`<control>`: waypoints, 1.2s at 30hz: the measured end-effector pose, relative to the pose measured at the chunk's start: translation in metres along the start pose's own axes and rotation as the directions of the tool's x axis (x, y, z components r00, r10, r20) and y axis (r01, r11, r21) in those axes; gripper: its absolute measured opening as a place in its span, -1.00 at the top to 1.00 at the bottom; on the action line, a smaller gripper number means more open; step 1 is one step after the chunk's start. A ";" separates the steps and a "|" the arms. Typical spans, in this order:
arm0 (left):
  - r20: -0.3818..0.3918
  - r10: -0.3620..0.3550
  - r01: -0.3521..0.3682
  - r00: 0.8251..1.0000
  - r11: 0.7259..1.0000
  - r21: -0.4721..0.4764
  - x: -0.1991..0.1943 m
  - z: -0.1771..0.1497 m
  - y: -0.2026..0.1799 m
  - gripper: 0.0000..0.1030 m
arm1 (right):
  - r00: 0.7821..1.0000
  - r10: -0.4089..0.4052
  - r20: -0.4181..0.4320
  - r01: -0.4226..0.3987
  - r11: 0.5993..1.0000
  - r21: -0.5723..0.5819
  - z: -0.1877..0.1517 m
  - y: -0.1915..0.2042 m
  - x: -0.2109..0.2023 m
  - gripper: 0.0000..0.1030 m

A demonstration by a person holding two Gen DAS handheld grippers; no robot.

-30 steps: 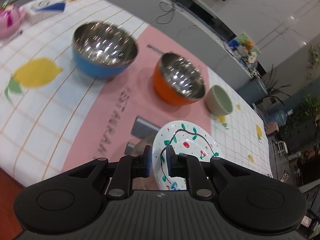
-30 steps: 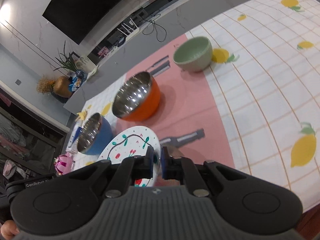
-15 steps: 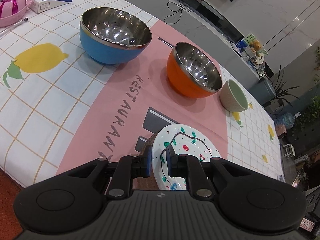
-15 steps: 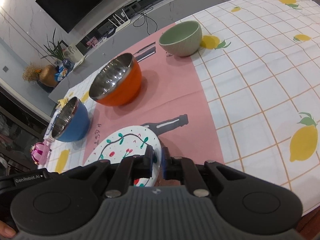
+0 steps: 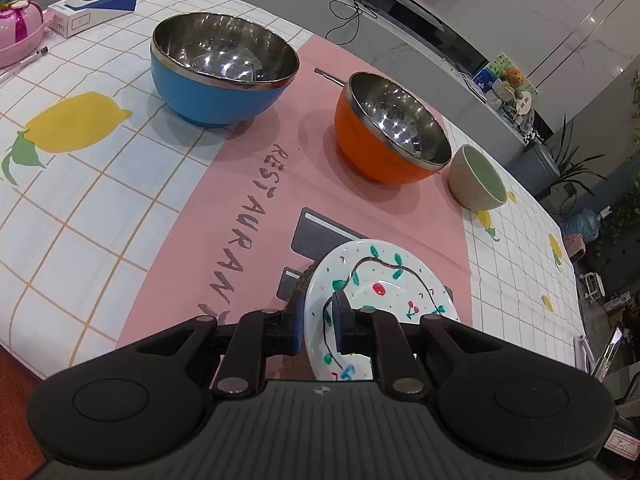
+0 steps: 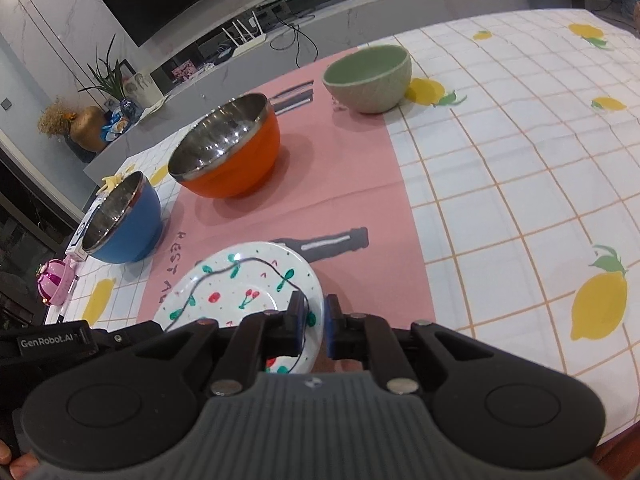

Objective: Organize plates and bowls
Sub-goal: 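Lower the painted plate onto the pink runner and open the left gripper, then move both grippers toward the rim of the orange steel bowl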

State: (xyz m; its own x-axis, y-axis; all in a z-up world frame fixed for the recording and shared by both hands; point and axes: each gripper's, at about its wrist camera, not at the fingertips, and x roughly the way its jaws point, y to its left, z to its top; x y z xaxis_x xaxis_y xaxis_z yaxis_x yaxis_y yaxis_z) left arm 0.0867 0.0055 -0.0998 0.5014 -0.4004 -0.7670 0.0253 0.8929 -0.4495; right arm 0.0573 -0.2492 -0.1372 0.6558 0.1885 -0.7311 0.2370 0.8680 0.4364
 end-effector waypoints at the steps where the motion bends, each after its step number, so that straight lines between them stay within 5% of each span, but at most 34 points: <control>1: 0.000 0.000 0.000 1.000 1.000 0.001 0.000 0.000 0.000 0.68 | 1.000 0.002 -0.003 -0.002 1.000 0.006 -0.001 -0.001 0.001 0.80; 8: 0.018 0.009 -0.009 1.000 1.000 0.000 -0.002 0.001 0.002 0.68 | 1.000 0.006 0.013 -0.006 1.000 -0.018 -0.002 0.003 -0.001 0.76; 11: 0.058 -0.014 0.015 0.998 1.000 -0.012 -0.010 0.003 0.002 0.66 | 1.000 0.005 0.031 -0.005 1.000 -0.007 0.000 0.001 -0.005 0.41; 18: 0.064 -0.017 0.018 0.998 1.000 -0.015 -0.010 0.002 0.009 0.13 | 1.000 0.001 0.016 -0.001 1.000 0.029 0.000 -0.007 -0.008 0.24; 33: -0.015 -0.076 0.074 0.997 0.991 -0.109 0.009 -0.016 0.028 0.08 | 0.991 0.113 -0.074 -0.099 0.980 0.175 -0.012 -0.025 0.001 0.12; 36: -0.025 -0.092 0.088 0.995 0.989 -0.118 0.010 -0.017 0.029 0.39 | 0.986 0.144 -0.085 -0.124 0.972 0.201 -0.014 -0.026 0.004 0.33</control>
State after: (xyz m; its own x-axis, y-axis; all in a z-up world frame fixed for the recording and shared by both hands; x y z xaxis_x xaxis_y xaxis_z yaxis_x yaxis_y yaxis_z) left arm 0.0780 0.0238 -0.1283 0.4752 -0.4856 -0.7337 -0.0324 0.8237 -0.5662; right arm 0.0438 -0.2646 -0.1589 0.6195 0.3498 -0.7028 0.2930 0.7276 0.6203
